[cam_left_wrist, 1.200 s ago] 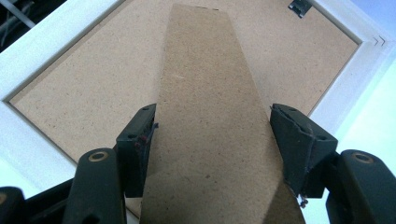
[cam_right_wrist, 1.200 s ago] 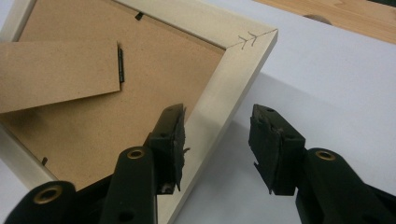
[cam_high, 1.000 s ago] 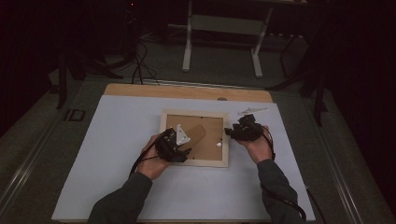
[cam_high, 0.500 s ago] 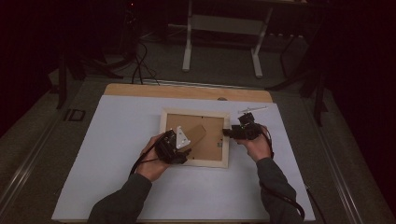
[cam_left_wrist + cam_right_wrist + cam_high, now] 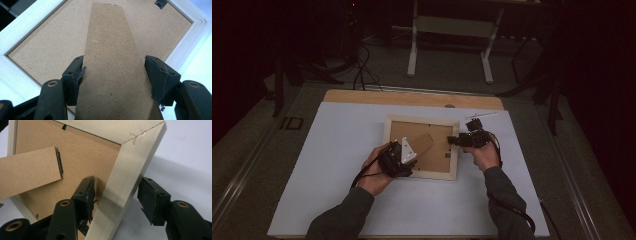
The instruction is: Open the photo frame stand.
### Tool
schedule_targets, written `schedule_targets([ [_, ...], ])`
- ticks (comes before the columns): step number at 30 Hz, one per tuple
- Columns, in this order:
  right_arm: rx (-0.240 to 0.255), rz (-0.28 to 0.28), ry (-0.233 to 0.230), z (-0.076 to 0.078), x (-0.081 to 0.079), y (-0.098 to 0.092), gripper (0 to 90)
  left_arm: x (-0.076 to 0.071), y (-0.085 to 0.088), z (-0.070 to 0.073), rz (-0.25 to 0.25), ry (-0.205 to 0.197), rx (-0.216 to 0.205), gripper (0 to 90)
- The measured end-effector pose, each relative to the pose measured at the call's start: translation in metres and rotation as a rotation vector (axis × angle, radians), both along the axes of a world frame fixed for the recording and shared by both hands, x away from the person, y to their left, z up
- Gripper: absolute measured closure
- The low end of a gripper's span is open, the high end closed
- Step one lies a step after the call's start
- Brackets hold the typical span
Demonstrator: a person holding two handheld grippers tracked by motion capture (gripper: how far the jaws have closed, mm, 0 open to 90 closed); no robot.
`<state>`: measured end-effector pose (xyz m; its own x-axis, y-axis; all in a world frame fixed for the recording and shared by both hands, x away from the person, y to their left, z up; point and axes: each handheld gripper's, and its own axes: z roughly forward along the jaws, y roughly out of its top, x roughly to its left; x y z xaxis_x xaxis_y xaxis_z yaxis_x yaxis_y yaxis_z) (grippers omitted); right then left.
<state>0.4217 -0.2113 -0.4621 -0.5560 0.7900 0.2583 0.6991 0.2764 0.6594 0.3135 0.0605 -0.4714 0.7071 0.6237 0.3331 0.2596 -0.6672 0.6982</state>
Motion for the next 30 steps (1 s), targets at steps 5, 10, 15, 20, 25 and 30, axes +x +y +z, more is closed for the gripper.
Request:
schedule_targets([
  [5, 0.027, 0.004, 0.016, -0.0003, 0.0019, -0.0019, 47.8, -0.0009, 0.0000, -0.0002, -0.001, -0.006, -0.001, 38.1],
  [10, 0.033, 0.007, 0.033, -0.0006, 0.0021, -0.0051, 51.0, 0.0001, 0.0004, -0.0009, -0.005, -0.008, 0.000, 38.1],
  [15, 0.037, 0.007, 0.038, -0.0009, 0.0019, -0.0071, 54.0, 0.0008, 0.0012, -0.0013, -0.008, -0.008, -0.005, 38.1],
  [20, 0.037, 0.004, 0.037, -0.0004, 0.0010, -0.0084, 56.0, 0.0004, 0.0013, -0.0018, -0.008, -0.012, -0.006, 38.0],
  [25, 0.049, -0.005, 0.032, -0.0011, -0.0001, -0.0086, 56.7, 0.0010, 0.0023, -0.0027, -0.005, -0.009, -0.010, 37.9],
  [30, 0.057, -0.017, 0.010, -0.0019, -0.0031, -0.0082, 57.2, 0.0037, 0.0048, -0.0036, -0.004, 0.025, -0.022, 37.5],
])
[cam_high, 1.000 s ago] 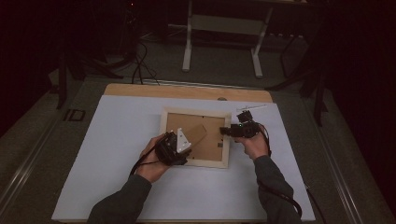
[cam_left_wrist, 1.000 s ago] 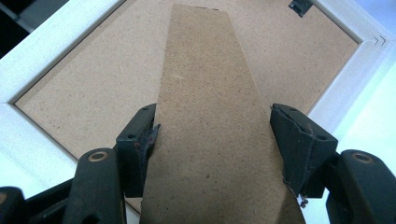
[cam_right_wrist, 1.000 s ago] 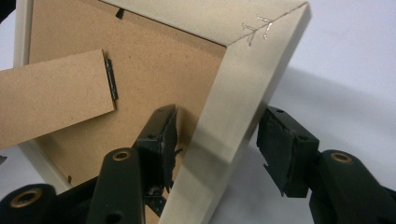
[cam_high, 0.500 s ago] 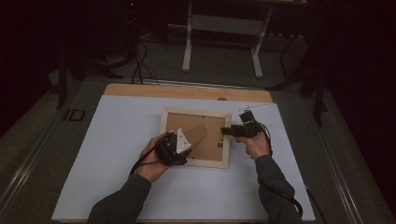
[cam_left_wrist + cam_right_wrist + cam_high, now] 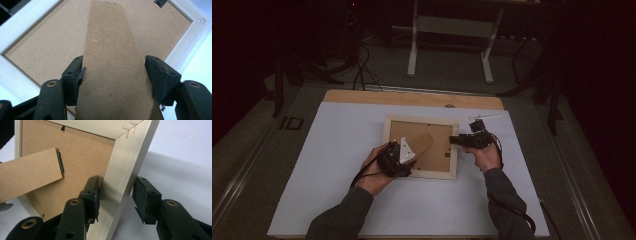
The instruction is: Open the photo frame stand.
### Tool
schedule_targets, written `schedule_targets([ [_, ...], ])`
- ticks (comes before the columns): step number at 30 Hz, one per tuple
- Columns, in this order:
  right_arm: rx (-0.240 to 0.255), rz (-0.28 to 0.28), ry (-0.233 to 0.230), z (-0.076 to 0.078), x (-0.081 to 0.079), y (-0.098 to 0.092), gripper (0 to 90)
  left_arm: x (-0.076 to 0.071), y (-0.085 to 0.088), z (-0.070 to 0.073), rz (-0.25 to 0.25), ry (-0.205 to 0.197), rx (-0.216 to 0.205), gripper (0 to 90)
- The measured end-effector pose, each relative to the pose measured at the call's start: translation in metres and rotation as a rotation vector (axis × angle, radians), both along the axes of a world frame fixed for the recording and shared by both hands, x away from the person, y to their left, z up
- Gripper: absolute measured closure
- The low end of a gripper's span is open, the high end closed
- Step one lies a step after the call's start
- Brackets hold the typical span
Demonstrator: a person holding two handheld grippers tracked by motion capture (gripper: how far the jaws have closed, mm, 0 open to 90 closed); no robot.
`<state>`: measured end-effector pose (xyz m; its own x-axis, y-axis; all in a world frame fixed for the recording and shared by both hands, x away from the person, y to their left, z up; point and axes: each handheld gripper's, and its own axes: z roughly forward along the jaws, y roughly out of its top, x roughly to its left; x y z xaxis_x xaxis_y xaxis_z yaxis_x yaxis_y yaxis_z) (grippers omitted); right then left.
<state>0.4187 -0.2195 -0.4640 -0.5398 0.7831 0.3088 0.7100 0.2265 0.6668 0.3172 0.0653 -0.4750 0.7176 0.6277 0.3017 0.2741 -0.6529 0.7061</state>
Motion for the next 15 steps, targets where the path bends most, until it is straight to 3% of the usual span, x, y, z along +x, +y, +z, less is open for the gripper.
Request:
schedule_targets([
  [4, 0.001, -0.008, -0.004, 0.000, -0.001, 0.001, 57.5, 0.005, 0.001, -0.002, 0.003, 0.047, -0.002, 36.6],
  [8, 0.009, -0.015, -0.016, 0.000, -0.001, 0.002, 58.1, 0.009, 0.005, -0.003, 0.000, 0.101, -0.034, 34.4],
  [15, 0.007, -0.017, -0.022, 0.000, -0.003, 0.002, 58.2, 0.019, 0.016, -0.001, -0.011, 0.220, -0.155, 37.1],
])
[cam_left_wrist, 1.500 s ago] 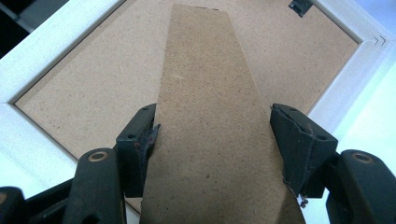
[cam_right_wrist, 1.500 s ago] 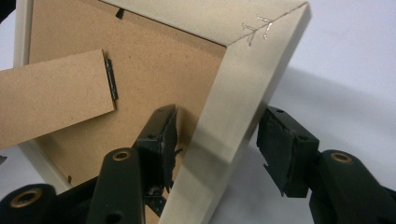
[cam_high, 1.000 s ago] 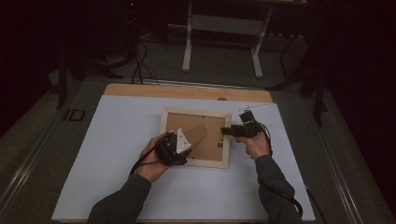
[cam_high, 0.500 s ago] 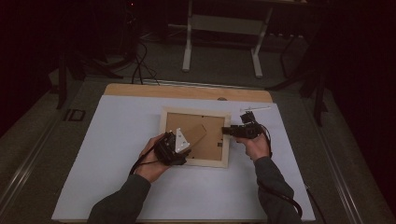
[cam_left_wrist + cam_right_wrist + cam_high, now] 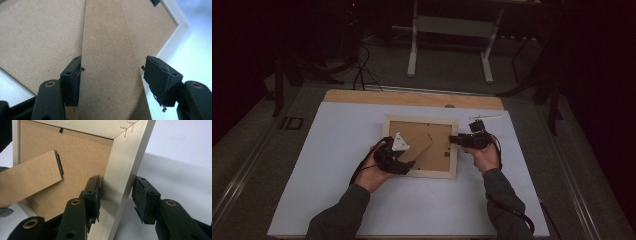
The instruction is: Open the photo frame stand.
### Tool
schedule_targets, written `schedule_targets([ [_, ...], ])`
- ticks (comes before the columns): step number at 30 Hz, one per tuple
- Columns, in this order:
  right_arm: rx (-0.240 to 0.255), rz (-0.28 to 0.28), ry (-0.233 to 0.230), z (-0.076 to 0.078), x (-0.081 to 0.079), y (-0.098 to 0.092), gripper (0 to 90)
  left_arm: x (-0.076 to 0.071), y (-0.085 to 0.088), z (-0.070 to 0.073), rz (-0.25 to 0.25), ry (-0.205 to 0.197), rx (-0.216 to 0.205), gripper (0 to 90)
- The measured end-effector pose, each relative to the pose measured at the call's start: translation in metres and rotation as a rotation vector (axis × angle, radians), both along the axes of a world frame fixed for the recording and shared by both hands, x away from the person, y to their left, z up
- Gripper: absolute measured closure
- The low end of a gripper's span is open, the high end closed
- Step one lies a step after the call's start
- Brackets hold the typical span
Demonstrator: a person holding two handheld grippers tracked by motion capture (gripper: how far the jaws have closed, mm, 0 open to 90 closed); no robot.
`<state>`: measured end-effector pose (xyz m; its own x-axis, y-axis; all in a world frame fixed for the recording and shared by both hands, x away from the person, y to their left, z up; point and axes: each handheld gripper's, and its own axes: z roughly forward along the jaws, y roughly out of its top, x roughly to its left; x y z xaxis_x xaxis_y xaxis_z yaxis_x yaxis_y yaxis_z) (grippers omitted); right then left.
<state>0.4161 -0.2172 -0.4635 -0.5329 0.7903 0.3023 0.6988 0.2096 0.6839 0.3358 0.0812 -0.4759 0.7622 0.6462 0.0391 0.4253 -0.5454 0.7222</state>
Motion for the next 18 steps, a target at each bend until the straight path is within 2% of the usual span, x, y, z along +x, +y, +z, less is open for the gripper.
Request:
schedule_targets([
  [2, -0.001, 0.000, -0.001, 0.000, 0.000, 0.000, 58.1, 0.003, 0.003, 0.001, 0.001, 0.036, -0.038, 38.8],
  [3, -0.001, 0.001, -0.002, 0.001, 0.000, 0.000, 58.2, 0.003, 0.003, 0.001, 0.001, 0.036, -0.038, 39.8],
  [6, 0.000, 0.002, -0.006, 0.001, -0.001, 0.000, 58.2, 0.012, 0.011, 0.000, 0.007, 0.135, -0.133, 41.3],
  [10, -0.001, 0.004, -0.013, 0.001, -0.001, 0.000, 58.2, 0.018, 0.015, -0.003, -0.005, 0.216, -0.182, 43.0],
  [18, -0.006, 0.012, -0.025, 0.002, -0.002, 0.001, 58.2, 0.020, 0.012, -0.004, -0.004, 0.253, -0.163, 45.4],
])
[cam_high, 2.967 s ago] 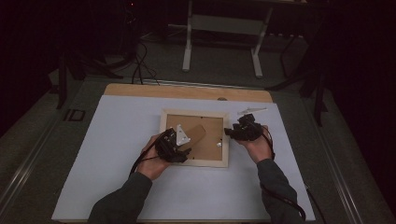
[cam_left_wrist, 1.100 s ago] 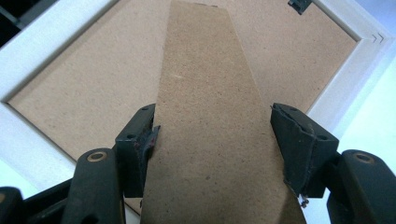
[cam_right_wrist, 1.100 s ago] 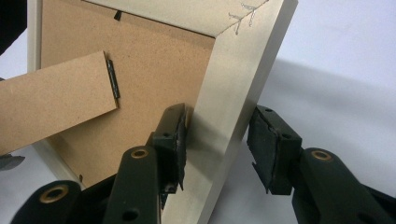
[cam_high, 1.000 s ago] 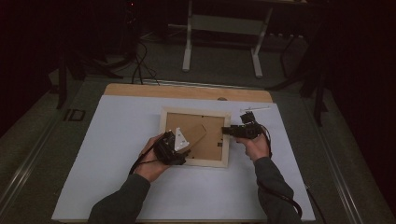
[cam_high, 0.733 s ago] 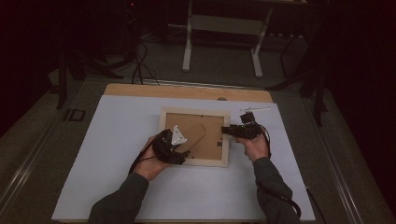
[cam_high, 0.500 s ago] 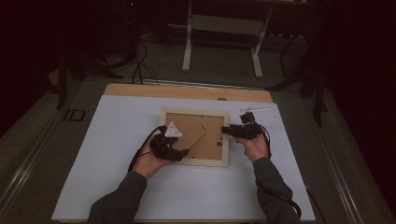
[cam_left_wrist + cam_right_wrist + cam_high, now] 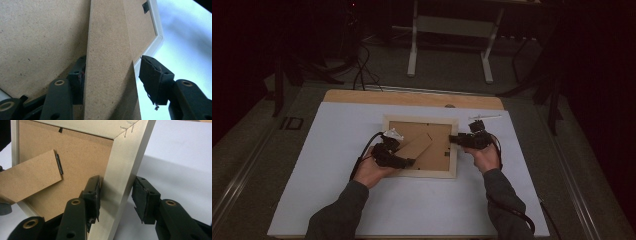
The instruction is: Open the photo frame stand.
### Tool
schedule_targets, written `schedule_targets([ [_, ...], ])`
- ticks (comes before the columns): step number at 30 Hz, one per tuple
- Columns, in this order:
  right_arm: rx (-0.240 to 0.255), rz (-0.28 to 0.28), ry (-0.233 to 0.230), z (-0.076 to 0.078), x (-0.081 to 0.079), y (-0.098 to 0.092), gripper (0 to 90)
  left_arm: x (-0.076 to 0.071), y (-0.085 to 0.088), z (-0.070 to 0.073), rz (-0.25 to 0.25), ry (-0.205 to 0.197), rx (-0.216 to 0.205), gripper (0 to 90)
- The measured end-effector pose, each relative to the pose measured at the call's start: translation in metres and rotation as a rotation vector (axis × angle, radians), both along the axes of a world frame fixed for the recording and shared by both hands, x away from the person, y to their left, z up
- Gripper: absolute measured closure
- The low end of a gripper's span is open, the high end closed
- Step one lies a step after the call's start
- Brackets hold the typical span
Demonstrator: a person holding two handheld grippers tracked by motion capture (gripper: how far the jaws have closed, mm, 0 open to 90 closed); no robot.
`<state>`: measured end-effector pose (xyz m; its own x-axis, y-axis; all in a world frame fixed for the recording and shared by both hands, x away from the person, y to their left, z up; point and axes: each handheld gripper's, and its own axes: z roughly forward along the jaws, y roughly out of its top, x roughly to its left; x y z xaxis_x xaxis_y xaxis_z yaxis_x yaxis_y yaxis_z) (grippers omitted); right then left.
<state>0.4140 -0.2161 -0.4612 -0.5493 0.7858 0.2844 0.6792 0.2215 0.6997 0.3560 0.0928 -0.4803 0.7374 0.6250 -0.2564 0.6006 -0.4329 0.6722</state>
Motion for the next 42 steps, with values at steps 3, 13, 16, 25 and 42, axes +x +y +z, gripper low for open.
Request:
schedule_targets([
  [3, -0.001, 0.001, -0.004, 0.000, 0.000, 0.000, 58.2, 0.000, 0.000, 0.001, 0.004, 0.001, -0.002, 48.1],
  [13, -0.008, 0.009, -0.021, 0.002, -0.001, 0.000, 58.2, 0.000, -0.003, 0.005, -0.005, -0.015, 0.035, 54.0],
  [16, -0.012, 0.008, -0.029, 0.003, -0.001, 0.000, 58.2, -0.001, -0.005, 0.006, 0.000, -0.027, 0.042, 54.6],
  [25, -0.032, -0.003, -0.069, 0.011, -0.002, -0.002, 59.1, 0.001, -0.012, 0.007, 0.000, -0.044, 0.048, 58.2],
  [42, -0.034, -0.044, -0.148, 0.022, -0.005, -0.002, 61.3, 0.004, -0.018, 0.010, 0.020, -0.097, 0.059, 63.6],
])
